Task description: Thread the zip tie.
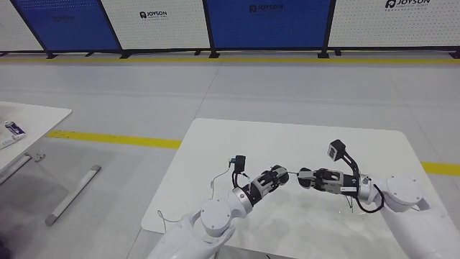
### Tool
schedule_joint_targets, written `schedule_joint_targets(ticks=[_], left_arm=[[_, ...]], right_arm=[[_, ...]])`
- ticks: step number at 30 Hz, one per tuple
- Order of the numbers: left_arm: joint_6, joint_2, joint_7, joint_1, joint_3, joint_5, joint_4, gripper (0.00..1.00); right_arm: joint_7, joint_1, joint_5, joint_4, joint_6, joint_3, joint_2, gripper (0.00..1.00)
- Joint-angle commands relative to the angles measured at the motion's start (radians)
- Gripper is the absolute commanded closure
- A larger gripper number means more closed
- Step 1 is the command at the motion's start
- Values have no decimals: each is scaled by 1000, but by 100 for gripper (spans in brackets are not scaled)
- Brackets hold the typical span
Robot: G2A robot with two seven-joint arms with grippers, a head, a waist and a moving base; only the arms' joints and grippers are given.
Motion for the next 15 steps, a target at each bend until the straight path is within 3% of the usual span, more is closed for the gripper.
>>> schedule_joint_targets(ticks=[1, 5, 10, 15], left_arm=[[8, 0, -8, 0, -1, 3, 0, 100], [28, 0, -18, -1, -4, 5, 1, 100], [97, -5, -5, -17, -6, -18, 14, 100], [97, -5, -5, -17, -6, -18, 14, 100]], right_arm=[[-6, -14, -1, -15, -2, 20, 5, 0], [-9, -45, -6, -49, 2, 59, 17, 0], [-44, -91, 11, -82, -21, 109, 28, 0], [-44, -91, 11, -82, -21, 109, 28, 0]])
